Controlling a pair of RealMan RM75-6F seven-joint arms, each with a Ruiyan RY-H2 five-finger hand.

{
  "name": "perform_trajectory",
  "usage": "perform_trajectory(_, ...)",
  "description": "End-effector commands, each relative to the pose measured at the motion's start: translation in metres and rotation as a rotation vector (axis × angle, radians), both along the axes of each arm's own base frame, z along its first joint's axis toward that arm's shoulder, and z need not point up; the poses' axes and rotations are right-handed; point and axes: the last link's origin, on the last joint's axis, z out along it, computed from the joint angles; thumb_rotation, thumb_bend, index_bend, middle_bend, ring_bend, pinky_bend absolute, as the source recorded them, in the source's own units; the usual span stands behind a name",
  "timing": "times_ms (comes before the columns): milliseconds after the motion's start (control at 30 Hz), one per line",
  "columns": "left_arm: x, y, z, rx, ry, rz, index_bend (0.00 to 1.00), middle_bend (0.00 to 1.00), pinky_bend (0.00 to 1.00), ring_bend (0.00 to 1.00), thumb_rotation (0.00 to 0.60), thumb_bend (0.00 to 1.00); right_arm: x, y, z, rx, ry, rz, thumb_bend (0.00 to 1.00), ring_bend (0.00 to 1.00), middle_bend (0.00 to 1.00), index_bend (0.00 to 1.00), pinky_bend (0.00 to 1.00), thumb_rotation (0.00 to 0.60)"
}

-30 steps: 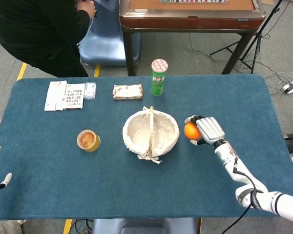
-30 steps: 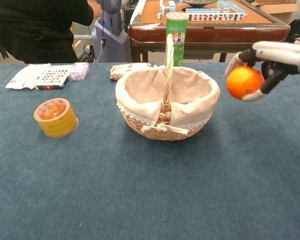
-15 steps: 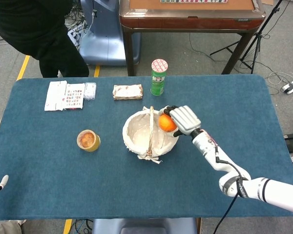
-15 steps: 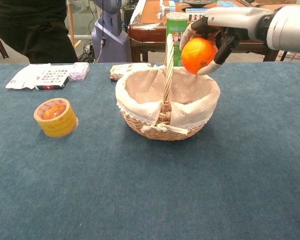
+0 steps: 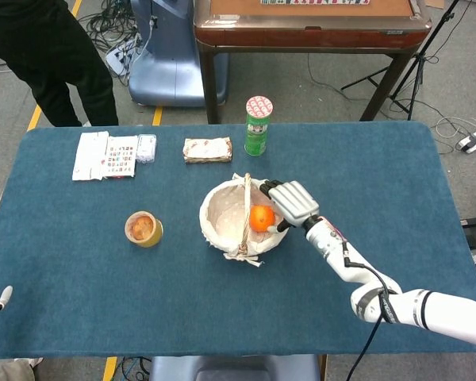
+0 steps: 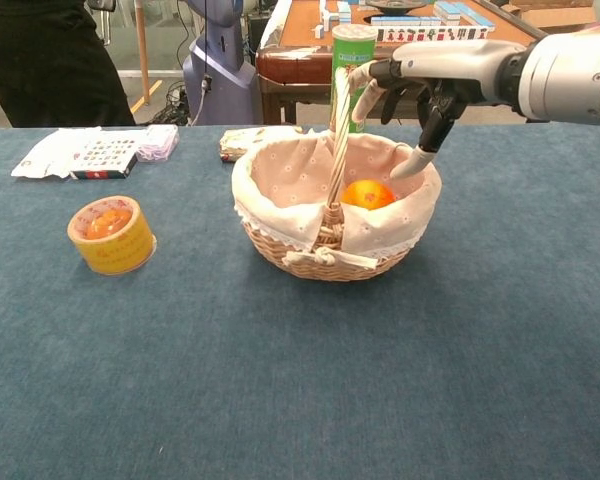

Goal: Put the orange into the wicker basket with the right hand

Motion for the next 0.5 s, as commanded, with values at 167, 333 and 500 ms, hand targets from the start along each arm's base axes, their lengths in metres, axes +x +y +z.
perform_trajectory(167, -0.001, 0.000, 0.001, 0.001, 0.001, 0.003, 0.10, 0.16, 0.17, 0.14, 0.600, 0.30, -0.013, 0.007, 0.027, -0.070, 0.006, -0.001, 0.00, 0.23, 0.20, 0.05, 0.57, 0.600)
perform_trajectory(333, -0.003, 0.002, 0.002, 0.006, 0.000, 0.004, 0.10, 0.16, 0.17, 0.14, 0.600, 0.30, -0.044, 0.027, 0.054, -0.188, 0.049, -0.011, 0.04, 0.23, 0.22, 0.08, 0.57, 0.600)
perform_trajectory(500, -0.004, 0.006, 0.002, 0.000, 0.002, -0.003, 0.10, 0.16, 0.17, 0.14, 0.600, 0.30, -0.086, 0.055, 0.077, -0.282, 0.117, -0.063, 0.04, 0.23, 0.23, 0.11, 0.56, 0.600)
